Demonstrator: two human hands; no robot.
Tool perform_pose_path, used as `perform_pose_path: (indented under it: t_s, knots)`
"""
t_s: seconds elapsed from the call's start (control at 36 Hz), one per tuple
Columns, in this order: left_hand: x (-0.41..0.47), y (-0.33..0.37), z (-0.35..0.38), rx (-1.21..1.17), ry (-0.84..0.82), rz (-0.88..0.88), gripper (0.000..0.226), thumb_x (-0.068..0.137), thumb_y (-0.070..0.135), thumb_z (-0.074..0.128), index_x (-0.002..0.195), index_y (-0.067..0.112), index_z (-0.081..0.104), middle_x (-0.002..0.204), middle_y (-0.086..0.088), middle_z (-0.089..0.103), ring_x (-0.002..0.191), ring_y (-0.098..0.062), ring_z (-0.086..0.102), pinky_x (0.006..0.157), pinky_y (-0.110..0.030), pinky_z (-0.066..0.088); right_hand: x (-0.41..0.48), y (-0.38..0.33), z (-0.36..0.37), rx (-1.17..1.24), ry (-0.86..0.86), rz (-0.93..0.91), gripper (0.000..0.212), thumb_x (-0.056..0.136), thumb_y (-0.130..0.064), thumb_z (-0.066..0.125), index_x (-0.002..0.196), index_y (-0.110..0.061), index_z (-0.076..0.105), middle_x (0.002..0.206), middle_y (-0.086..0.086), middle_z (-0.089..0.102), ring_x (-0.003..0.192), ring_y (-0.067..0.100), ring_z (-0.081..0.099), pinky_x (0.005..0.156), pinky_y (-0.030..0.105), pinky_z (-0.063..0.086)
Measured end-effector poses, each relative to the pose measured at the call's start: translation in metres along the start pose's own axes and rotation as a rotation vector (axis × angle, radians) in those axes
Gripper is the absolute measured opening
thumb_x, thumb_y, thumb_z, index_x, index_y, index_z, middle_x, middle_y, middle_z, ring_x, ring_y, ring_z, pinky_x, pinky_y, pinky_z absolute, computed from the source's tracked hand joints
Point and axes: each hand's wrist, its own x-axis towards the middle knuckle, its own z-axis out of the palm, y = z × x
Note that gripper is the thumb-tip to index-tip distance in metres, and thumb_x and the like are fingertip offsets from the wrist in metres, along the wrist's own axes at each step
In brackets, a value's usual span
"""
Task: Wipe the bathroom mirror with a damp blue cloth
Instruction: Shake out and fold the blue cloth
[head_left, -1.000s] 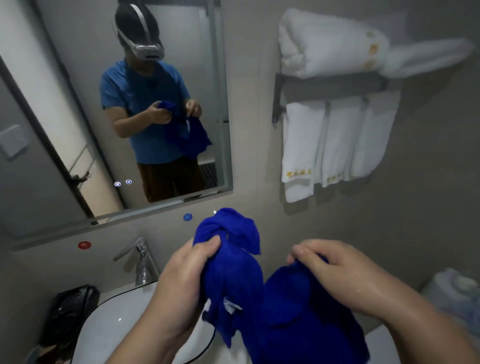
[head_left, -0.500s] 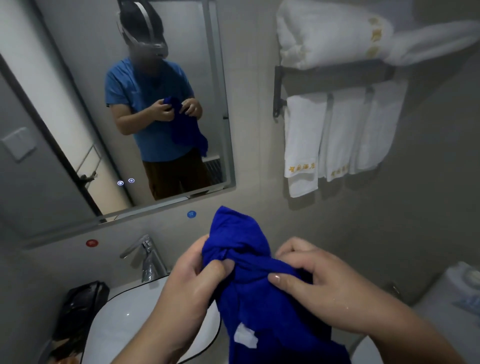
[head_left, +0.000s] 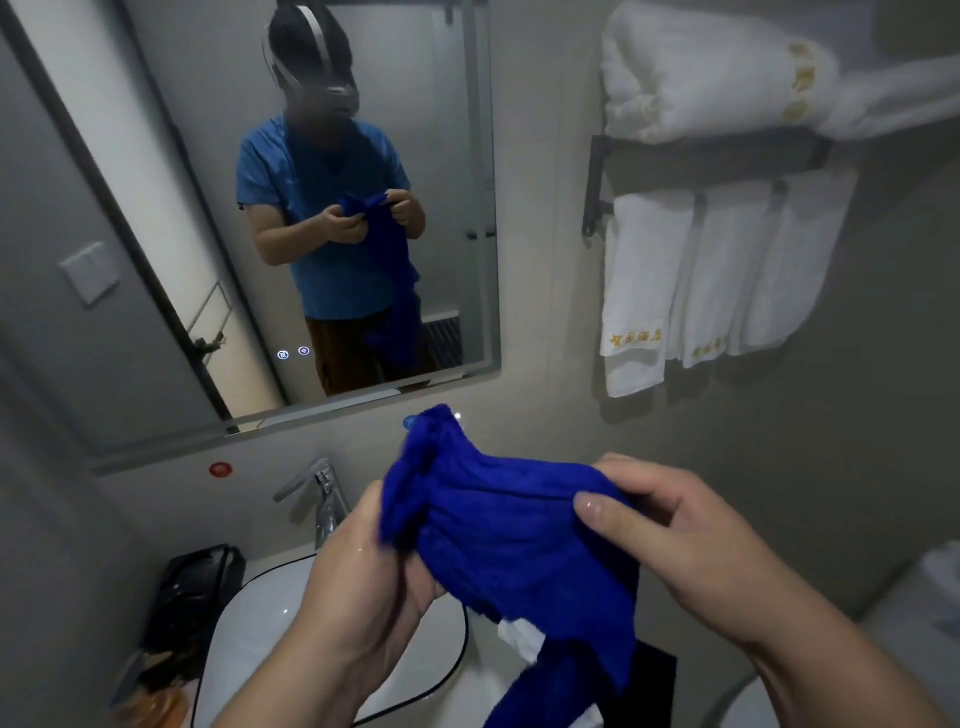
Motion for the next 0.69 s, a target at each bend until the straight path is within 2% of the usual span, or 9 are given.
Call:
perform_pose_path:
  t_s: [0.08,0.17,0.28,0.33,0.42,0.47,0.53,0.58,0.69]
  knots:
    - [0.0,0.003,-0.002,-0.11,0.019,-0.049,0.048,0.113,0.029,0.033,0.141,0.004,0.063,0.134,-0.02,0.073,0.125,-0.038,0.071,0.115,-0.056,0.045,-0.003,-0.001,-0.002,0.011,0.051,-0.02,0.022,0.098,-0.026,0.063,0.103,-0.016,0.083,0.101,0.009,0.071,0.095,0.025,0.07,0.081,0.022,0.052]
    - [0.0,0.005,-0.006,-0.143,0.006,-0.131,0.057,0.111,0.034,0.026,0.142,0.002,0.062,0.135,-0.022,0.072,0.127,-0.039,0.069,0.121,-0.056,0.039,-0.008,-0.002,0.0,0.106,0.058,0.009,0.02,0.099,-0.024,0.066,0.093,-0.017,0.084,0.089,0.006,0.072,0.082,0.017,0.067,0.073,0.022,0.048]
    - [-0.001,0.002,-0.007,-0.108,-0.008,-0.179,0.056,0.106,0.029,0.029,0.143,-0.004,0.056,0.133,-0.027,0.071,0.125,-0.044,0.069,0.116,-0.062,0.043,-0.012,0.003,-0.001,0.183,0.029,0.083,0.043,0.09,-0.036,0.07,0.109,0.001,0.079,0.106,0.038,0.071,0.092,0.041,0.07,0.081,0.041,0.045]
    - [-0.002,-0.001,-0.006,-0.125,-0.024,-0.17,0.051,0.103,0.022,0.036,0.14,-0.006,0.057,0.128,-0.027,0.073,0.118,-0.043,0.073,0.11,-0.057,0.048,-0.014,0.001,-0.002,0.21,0.002,0.117,0.036,0.089,-0.027,0.064,0.109,-0.002,0.081,0.108,0.029,0.077,0.101,0.04,0.074,0.087,0.038,0.051]
    - [-0.004,-0.004,-0.001,-0.074,-0.05,-0.146,0.037,0.104,0.024,0.05,0.105,-0.001,0.077,0.105,-0.022,0.079,0.092,-0.034,0.08,0.093,-0.049,0.052,-0.019,0.001,-0.003,0.175,-0.071,0.155,0.034,0.089,-0.02,0.06,0.108,-0.005,0.083,0.111,0.023,0.079,0.11,0.04,0.074,0.098,0.048,0.053]
    - [-0.008,-0.002,0.006,0.116,-0.03,-0.098,0.041,0.105,0.033,0.058,0.093,0.003,0.082,0.102,-0.021,0.081,0.09,-0.032,0.08,0.092,-0.046,0.054,-0.022,0.002,-0.002,0.137,-0.068,0.155,0.031,0.092,-0.021,0.061,0.107,-0.007,0.083,0.108,0.019,0.08,0.107,0.036,0.075,0.096,0.042,0.054]
    - [-0.007,0.001,0.009,0.423,0.035,0.014,0.047,0.104,0.046,0.059,0.088,0.008,0.08,0.089,-0.013,0.081,0.077,-0.023,0.077,0.081,-0.039,0.055,-0.023,-0.001,-0.002,0.101,0.04,0.146,0.023,0.101,-0.02,0.062,0.1,-0.011,0.083,0.097,0.01,0.08,0.092,0.02,0.074,0.083,0.025,0.054]
    - [-0.007,0.008,0.009,0.613,0.105,0.138,0.053,0.104,0.055,0.051,0.076,0.019,0.077,0.078,-0.004,0.077,0.07,-0.019,0.072,0.075,-0.038,0.052,-0.023,-0.001,-0.006,-0.009,0.184,0.145,0.028,0.106,-0.016,0.057,0.093,-0.017,0.082,0.089,0.001,0.077,0.084,0.011,0.069,0.075,0.019,0.05]
    - [-0.012,0.011,0.015,0.542,-0.09,0.227,0.04,0.099,0.057,0.05,0.091,0.034,0.082,0.092,-0.002,0.082,0.09,-0.022,0.078,0.092,-0.049,0.058,-0.018,0.008,-0.007,-0.472,0.45,0.211,0.017,0.105,-0.036,0.057,0.102,-0.043,0.072,0.108,-0.018,0.068,0.099,-0.003,0.064,0.087,0.021,0.049]
